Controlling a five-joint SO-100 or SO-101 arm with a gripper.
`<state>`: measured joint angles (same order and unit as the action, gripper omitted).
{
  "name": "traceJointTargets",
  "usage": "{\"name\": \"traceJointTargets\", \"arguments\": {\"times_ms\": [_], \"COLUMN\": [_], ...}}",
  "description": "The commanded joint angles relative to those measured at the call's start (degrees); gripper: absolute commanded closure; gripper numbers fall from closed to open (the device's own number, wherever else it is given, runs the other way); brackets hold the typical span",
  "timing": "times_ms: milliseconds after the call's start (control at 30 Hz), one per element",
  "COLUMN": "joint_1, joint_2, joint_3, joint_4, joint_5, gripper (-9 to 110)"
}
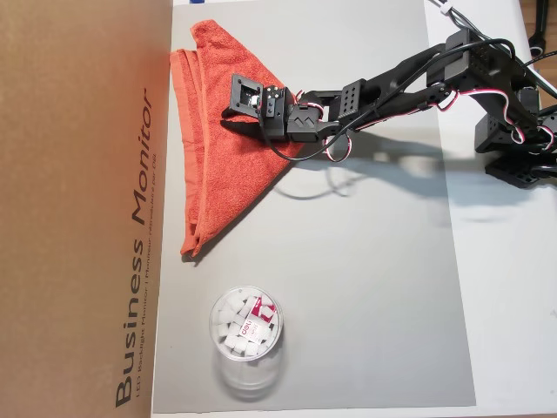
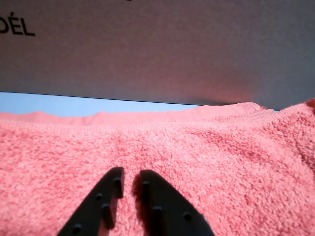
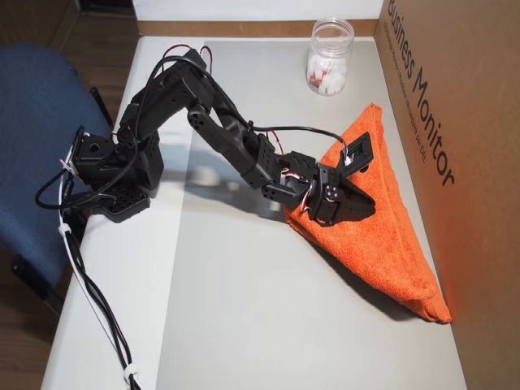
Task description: Fold the blanket.
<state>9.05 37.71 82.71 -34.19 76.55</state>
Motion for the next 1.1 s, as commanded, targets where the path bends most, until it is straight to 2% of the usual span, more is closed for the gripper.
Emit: {"name": "traceJointTargets", "arguments": {"times_ms": [0, 533, 833, 1067], "joint_1": [-0.18, -0.26, 0.88, 1.14], "joint_2": [2.37, 18.02, 33.4, 47.64], "joint_3": [-0.53, 0.53, 9.49, 20.65], "joint_4": [0.09, 2.11, 17.05, 24.08], "joint_5": [-0.18, -0.18, -0.18, 0.7], "gripper": [100, 100, 100, 100]}}
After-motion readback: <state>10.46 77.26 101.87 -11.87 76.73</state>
